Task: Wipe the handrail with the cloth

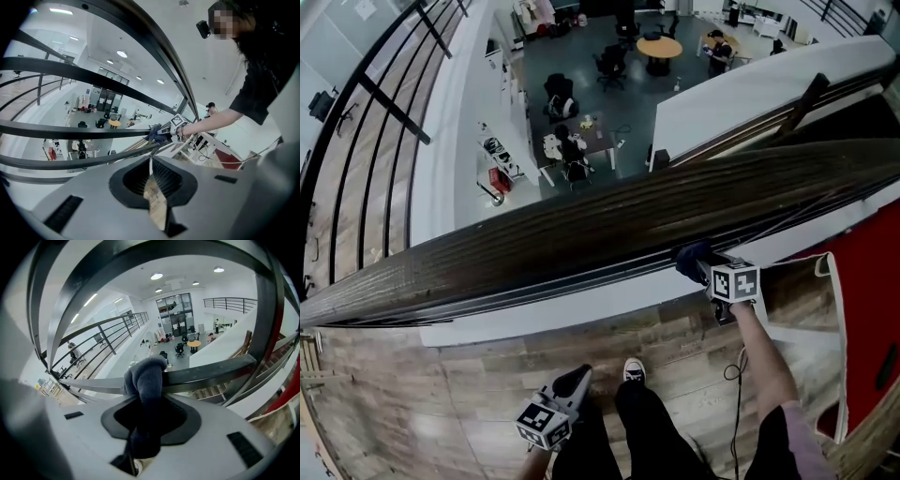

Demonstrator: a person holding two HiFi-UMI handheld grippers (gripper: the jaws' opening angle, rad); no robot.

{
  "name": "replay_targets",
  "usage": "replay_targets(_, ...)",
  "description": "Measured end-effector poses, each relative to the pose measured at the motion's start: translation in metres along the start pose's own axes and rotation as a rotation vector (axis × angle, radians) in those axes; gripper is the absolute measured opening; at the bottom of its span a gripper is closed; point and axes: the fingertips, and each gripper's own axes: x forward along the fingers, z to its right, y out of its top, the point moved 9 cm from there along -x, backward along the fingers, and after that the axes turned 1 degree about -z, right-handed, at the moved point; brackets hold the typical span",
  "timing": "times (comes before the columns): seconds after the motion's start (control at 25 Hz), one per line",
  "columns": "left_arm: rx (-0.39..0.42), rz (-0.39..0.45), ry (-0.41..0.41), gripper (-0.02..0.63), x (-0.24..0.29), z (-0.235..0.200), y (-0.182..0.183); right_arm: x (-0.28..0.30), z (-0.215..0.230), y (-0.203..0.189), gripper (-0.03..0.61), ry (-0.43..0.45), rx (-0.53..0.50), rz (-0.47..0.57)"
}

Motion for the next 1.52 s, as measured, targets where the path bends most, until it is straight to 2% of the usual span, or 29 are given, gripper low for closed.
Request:
replay_targets(0.16,0.01,-0.024,-0.008,0.005,0.019,0.012,0.004,-0.012,0.046,-0.001,0.104,-0.041,0.027,0.005)
replay_targets(0.44,0.029,-0.022,0.002,0.005,0.03,0.014,0.006,-0.034,0.12,-0.002,0.104,-0.17,0.156,0.02)
replay_targets(0.8,0.002,-0.044,0.035,0.005,0.019,0.016,-0.005,-0.047,0.162,-0.001,0.104,-0.274,0.194,-0.005)
replay_targets(0.96,-0.024,-0.012,0.047,0.005,0.01,0.017,-0.008,-0.051,0.148,-0.007,0.104,-0.276,0.234,0.035)
replay_targets(1.16,-0.023,-0.012,0.036,0.005,-0.003,0.024,-0.014,-0.064,0.105,-0.033,0.104,-0.198,0.268,0.092)
replay_targets(1.52,-0.012,0.064,0.046,0.005,-0.056,0.029,-0.014,-0.1,-0.036,-0.076,0.104,-0.041,0.106,0.094)
